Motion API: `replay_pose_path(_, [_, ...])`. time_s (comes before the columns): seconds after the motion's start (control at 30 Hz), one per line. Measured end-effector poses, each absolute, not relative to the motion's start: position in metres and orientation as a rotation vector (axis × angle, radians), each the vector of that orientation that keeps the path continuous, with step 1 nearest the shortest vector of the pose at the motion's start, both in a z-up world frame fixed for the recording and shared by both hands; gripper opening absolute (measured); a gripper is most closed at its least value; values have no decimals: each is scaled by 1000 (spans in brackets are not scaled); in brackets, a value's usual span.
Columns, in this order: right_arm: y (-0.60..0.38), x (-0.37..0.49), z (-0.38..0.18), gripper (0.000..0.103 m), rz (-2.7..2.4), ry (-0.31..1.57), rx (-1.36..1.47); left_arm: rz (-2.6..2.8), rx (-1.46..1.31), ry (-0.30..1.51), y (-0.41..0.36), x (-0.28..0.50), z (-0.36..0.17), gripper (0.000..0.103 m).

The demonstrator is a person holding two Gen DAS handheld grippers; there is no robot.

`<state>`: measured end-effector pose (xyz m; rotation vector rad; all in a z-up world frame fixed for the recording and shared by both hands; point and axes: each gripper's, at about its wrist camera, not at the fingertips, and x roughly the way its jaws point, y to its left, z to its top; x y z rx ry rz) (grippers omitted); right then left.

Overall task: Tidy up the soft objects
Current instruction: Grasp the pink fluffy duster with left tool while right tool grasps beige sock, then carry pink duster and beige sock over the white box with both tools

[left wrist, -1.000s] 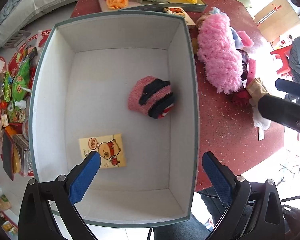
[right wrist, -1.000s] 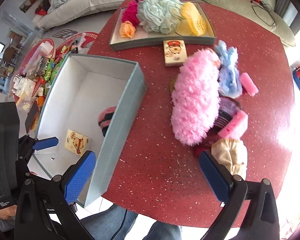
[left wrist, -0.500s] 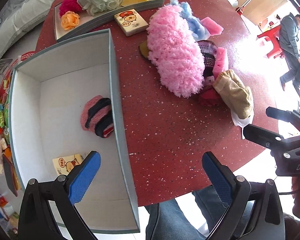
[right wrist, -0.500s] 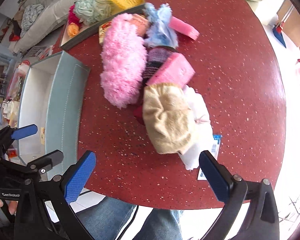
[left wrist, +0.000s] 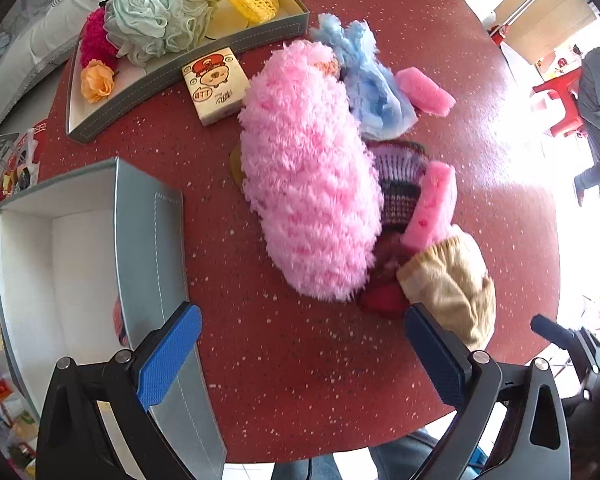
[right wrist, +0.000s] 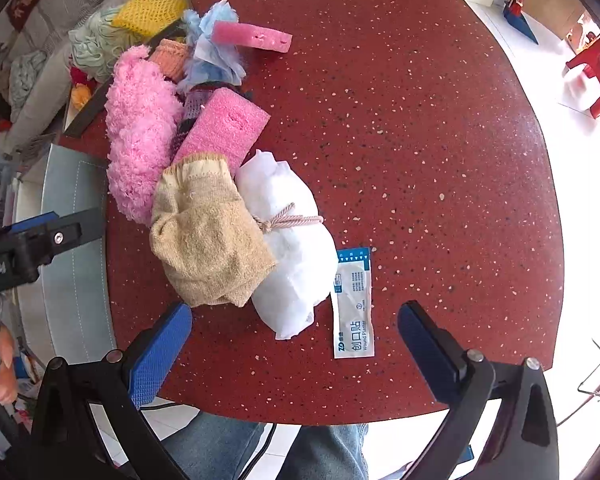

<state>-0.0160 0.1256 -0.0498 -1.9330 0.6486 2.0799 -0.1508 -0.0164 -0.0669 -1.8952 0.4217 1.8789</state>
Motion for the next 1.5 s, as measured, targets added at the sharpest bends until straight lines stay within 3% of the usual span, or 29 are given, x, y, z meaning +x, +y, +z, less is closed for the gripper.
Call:
replay_pose_path(0.5, [71,-73,-54,103,2322,174,-2045,2022,-1979,453,38,-228,-115,102])
replay_pose_path(0.77, [61,-82,-65,102,2304,88,-2089,1994,-2036,585,48,-237,-145,101])
replay_pose_path(0.83, [59,-85,-67,93,2287,60,-2096,1996,-2038,604,48,-237,-150,92])
replay_pose_path(0.87, [59,-85,-68,79,2279,47,-2092,2000,-2025,598,48,-237,-149,87])
replay_pose_path(0.9, [59,-85,-69,65,2271,40,-2092,2000,-2011,592,49,-236,-148,74])
replay_pose_path(0.93, [60,-85,-69,62,2260,37,-2091,1991,-2004,595,50,-234,-148,63])
replay_pose_path(1.0, [62,-84,-67,46,2257,39,-2080,1968,-2002,598,53,-230,-146,58])
replay_pose_path(1.07, [64,-84,-63,38,2260,55,-2070,1966,-1992,593,53,-228,-145,52])
replay_pose_path(1.5, [118,-64,-37,33,2221,575,-1962,1938,-1893,451,4,-187,-100,51])
